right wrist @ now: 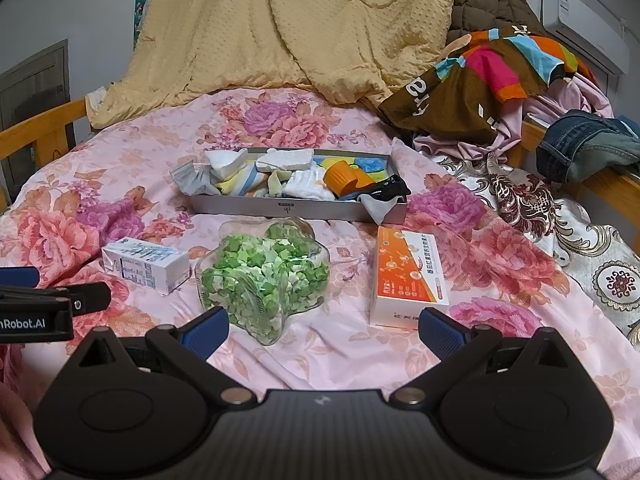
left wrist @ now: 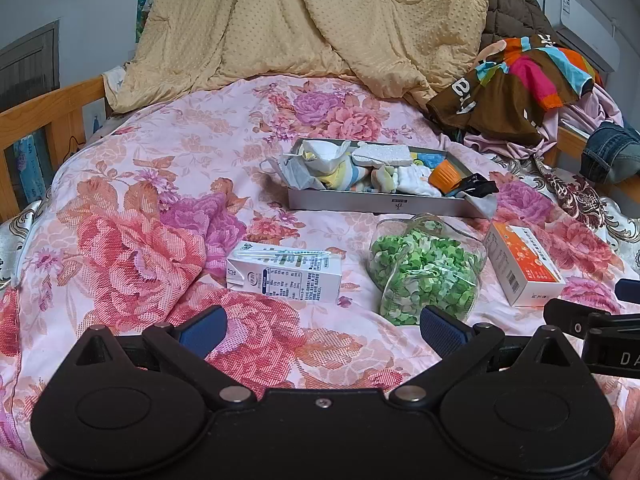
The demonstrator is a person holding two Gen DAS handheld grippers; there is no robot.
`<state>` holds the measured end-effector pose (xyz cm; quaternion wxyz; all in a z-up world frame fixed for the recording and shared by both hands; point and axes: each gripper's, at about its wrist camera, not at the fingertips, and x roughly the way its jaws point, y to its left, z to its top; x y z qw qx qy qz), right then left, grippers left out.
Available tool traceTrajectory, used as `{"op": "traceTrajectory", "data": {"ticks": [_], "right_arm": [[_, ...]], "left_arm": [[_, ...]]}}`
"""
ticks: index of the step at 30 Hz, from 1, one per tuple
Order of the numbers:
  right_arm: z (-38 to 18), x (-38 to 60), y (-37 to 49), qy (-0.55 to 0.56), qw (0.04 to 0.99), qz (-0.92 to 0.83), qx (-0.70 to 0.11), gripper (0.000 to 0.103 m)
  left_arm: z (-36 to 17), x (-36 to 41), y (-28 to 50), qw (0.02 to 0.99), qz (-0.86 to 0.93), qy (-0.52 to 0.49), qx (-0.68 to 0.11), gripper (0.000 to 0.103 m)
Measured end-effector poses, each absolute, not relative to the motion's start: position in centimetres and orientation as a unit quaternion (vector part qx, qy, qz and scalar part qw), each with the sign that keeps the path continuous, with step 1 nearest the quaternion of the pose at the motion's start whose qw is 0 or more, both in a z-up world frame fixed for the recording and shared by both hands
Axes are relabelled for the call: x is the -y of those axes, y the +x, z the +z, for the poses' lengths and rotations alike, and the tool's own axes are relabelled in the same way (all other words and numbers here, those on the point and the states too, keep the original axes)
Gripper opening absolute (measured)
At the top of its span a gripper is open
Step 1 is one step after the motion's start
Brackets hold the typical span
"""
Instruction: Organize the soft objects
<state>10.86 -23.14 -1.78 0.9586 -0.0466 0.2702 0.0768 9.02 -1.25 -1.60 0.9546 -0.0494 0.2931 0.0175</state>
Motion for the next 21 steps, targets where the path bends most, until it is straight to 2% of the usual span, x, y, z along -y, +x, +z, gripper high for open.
{"op": "traceTrajectory", "data": {"ticks": [21], "right_arm": [[-1.73,22.93,10.95,-0.047,0.958,0.073,-0.274,0.103]], "left_arm": [[-1.59,1.27,9.03,0.955,0.018,-0.049,-0.294,0.102]]}}
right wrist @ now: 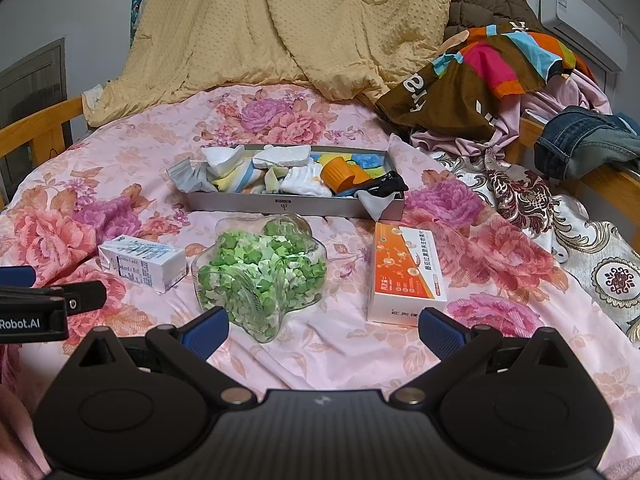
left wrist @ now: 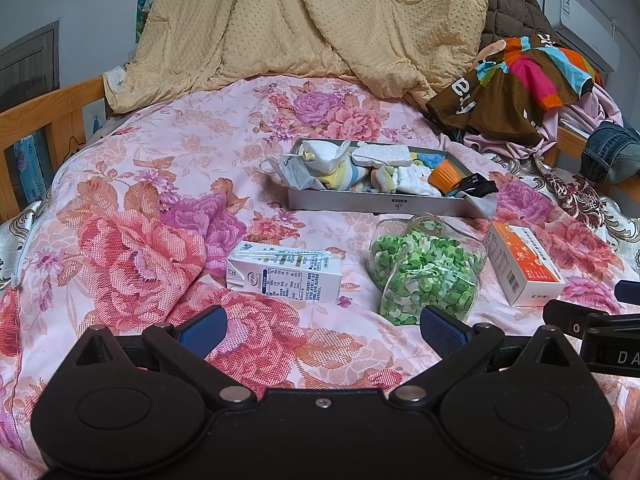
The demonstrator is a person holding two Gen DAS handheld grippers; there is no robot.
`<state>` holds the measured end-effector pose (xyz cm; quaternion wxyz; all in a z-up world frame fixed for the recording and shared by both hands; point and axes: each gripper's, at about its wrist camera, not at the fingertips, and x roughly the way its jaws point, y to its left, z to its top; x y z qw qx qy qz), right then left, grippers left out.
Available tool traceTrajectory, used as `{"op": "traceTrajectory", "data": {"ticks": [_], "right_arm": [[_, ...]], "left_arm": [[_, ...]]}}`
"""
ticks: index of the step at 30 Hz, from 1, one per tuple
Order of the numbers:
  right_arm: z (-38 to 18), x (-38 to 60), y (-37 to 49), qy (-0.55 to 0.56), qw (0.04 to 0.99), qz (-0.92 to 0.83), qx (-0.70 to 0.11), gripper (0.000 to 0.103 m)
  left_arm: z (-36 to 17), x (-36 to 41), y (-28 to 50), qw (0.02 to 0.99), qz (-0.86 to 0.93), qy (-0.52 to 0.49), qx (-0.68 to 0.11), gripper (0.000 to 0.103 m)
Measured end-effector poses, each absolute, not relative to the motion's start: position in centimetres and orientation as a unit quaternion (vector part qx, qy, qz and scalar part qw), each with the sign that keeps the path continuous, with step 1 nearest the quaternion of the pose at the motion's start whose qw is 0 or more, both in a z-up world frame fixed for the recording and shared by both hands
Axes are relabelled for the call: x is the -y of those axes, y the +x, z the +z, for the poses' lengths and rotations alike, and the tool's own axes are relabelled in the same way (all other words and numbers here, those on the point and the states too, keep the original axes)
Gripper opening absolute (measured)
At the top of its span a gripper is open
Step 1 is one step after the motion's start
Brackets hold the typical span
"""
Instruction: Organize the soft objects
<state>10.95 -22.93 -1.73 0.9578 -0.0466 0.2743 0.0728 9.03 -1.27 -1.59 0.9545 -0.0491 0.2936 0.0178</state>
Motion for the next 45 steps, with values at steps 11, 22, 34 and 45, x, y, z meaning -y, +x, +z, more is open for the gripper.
{"op": "traceTrajectory", "data": {"ticks": [11,22,34,45], "right_arm": [[-1.71,22.93,10.96,-0.047,0.958,0.073,-0.274,0.103],[-1.67,22.91,10.98,-0.047,0.958,0.073,-0.275,0.103],[-1.67,22.88,11.01,-0.047,0.957,0.073,-0.275,0.103],[-1.71,22.85,11.01,-0.048,0.957,0.072,-0.276,0.103]], "left_arm": [[-1.59,1.25,9.04,0.954,0.018,-0.049,-0.294,0.102],[-1.52,1.26,9.07,0.954,0.018,-0.049,-0.294,0.102],[-1.52,1.26,9.08,0.954,0.017,-0.049,-0.295,0.102],[-1.47,1.87,8.7,0.955,0.011,-0.029,-0.294,0.102]]}}
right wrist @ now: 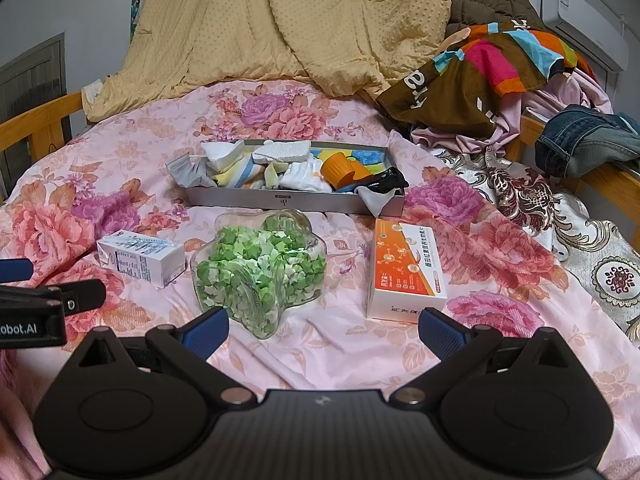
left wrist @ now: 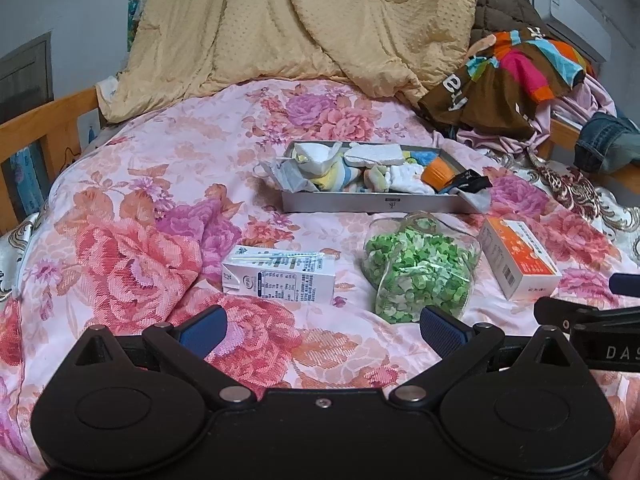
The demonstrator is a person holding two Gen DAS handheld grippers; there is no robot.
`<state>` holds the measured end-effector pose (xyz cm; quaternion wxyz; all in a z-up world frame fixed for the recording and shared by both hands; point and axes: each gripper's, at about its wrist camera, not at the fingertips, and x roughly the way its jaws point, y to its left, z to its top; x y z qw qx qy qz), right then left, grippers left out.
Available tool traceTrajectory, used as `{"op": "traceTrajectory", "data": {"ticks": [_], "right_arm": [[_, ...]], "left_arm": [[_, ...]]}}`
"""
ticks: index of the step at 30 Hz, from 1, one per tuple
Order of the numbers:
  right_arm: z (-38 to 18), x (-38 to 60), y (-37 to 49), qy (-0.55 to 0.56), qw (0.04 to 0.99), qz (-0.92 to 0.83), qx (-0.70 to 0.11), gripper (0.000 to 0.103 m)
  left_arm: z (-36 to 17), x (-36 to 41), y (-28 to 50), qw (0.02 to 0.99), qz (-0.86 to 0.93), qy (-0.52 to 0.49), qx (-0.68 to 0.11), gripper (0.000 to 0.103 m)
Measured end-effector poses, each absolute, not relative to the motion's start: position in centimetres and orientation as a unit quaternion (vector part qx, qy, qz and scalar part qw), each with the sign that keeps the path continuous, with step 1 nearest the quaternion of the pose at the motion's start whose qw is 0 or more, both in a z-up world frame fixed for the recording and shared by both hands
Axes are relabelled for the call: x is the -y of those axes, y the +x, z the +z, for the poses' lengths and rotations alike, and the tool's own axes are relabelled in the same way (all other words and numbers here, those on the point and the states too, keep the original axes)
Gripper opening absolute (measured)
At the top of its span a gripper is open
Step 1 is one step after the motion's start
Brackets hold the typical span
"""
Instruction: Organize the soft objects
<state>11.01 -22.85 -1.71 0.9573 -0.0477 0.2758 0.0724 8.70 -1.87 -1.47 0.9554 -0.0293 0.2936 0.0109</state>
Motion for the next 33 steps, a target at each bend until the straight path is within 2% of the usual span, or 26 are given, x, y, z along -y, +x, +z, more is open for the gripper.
{"op": "traceTrajectory", "data": {"ticks": [33], "right_arm": [[-1.71,22.76,11.09,-0.049,0.956,0.072,-0.279,0.103]], "left_arm": [[-1.57,1.5,9.02,0.947,0.02,-0.046,-0.318,0.102]]}}
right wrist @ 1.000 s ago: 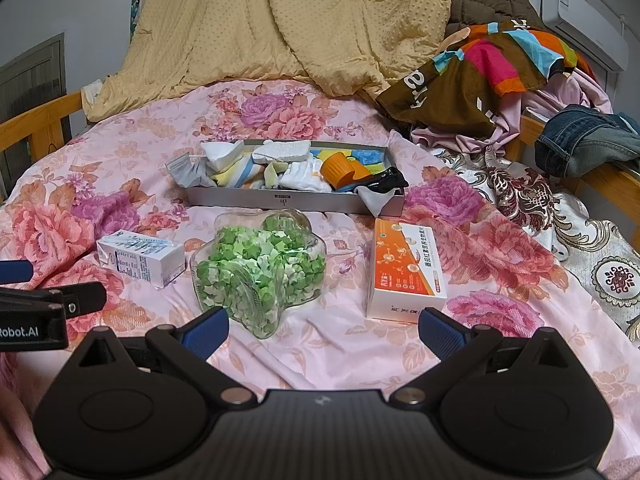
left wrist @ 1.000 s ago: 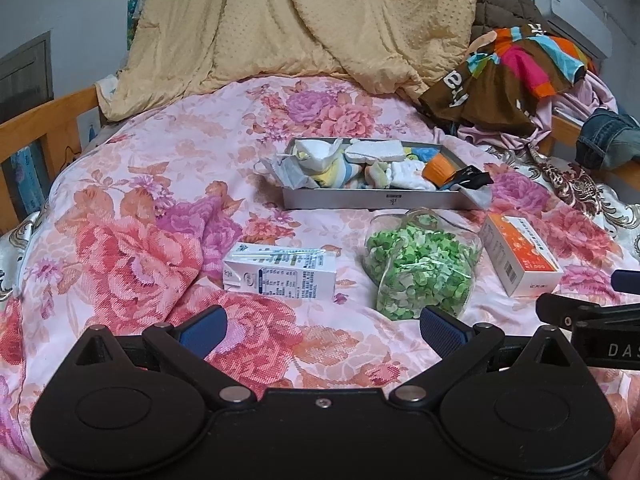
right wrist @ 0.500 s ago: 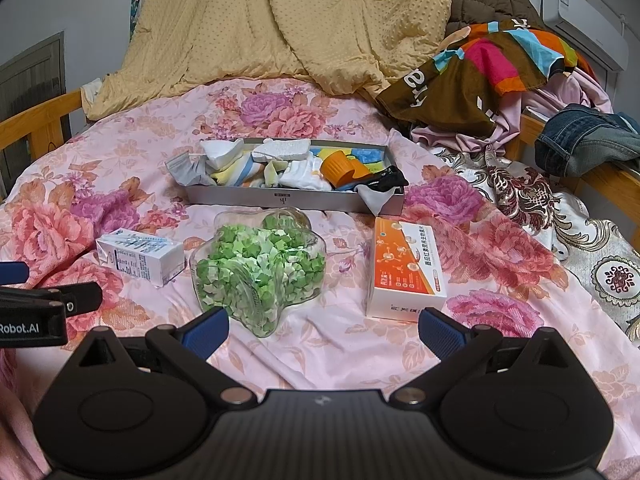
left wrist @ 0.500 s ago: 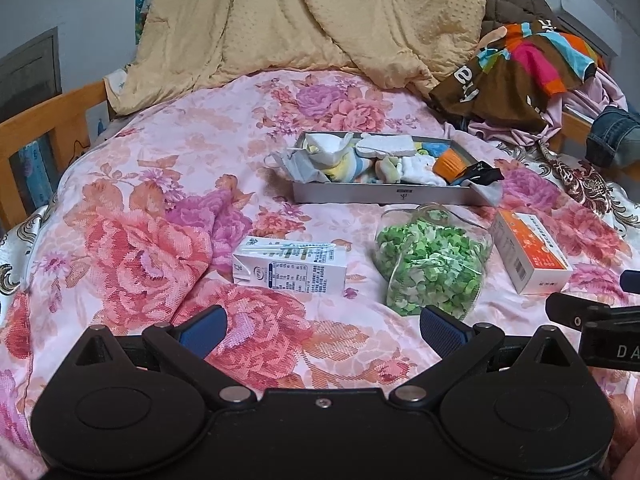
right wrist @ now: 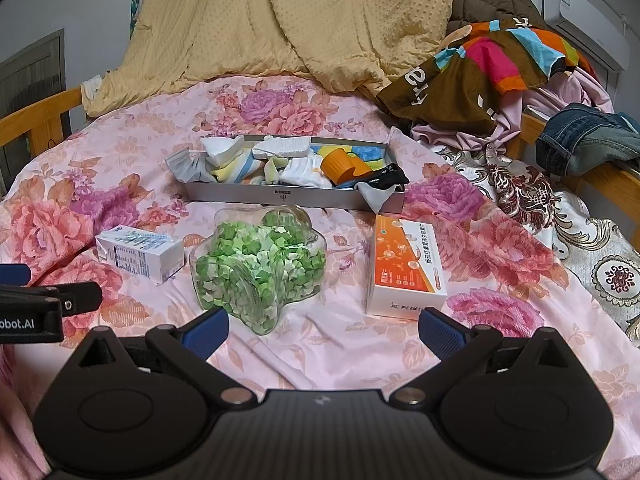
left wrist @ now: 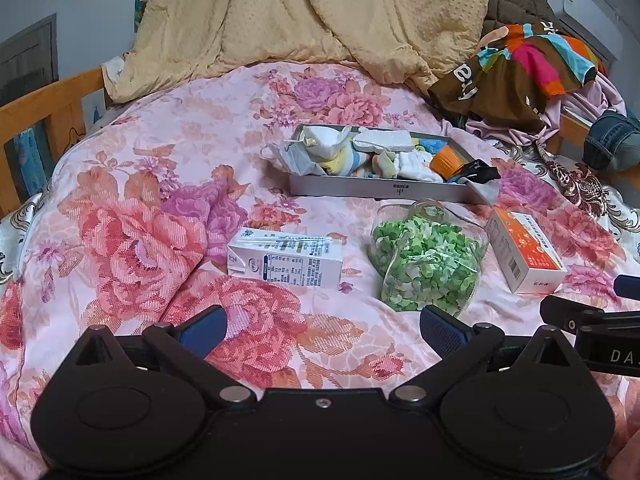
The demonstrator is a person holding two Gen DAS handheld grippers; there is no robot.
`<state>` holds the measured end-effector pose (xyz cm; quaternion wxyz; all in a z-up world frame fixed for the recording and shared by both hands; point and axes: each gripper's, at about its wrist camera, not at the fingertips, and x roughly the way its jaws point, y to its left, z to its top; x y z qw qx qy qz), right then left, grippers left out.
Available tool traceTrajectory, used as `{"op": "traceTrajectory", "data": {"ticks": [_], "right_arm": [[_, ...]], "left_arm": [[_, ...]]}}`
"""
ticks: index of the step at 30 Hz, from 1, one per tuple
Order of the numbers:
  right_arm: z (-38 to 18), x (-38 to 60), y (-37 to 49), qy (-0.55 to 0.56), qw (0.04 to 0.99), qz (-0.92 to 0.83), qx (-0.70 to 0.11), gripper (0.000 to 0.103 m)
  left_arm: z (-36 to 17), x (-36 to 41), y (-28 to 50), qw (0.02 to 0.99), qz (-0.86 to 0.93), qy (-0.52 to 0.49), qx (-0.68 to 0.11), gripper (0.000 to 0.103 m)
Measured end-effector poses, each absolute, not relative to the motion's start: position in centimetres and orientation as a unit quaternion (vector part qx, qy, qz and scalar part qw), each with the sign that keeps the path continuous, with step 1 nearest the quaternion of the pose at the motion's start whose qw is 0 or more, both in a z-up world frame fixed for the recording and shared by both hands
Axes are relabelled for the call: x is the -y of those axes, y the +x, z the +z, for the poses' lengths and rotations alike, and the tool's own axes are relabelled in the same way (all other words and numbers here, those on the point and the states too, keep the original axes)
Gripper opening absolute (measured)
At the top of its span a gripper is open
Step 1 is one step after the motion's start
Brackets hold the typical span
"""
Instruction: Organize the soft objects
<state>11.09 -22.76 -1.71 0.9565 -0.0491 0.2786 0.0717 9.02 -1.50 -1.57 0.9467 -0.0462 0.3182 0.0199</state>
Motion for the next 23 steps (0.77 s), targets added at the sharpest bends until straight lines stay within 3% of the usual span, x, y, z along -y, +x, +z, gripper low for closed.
{"op": "traceTrajectory", "data": {"ticks": [23], "right_arm": [[-2.03,22.97,10.75,-0.053,0.954,0.07,-0.287,0.103]], "left_arm": [[-1.68,1.55,9.25,0.942,0.025,-0.043,-0.331,0.102]]}}
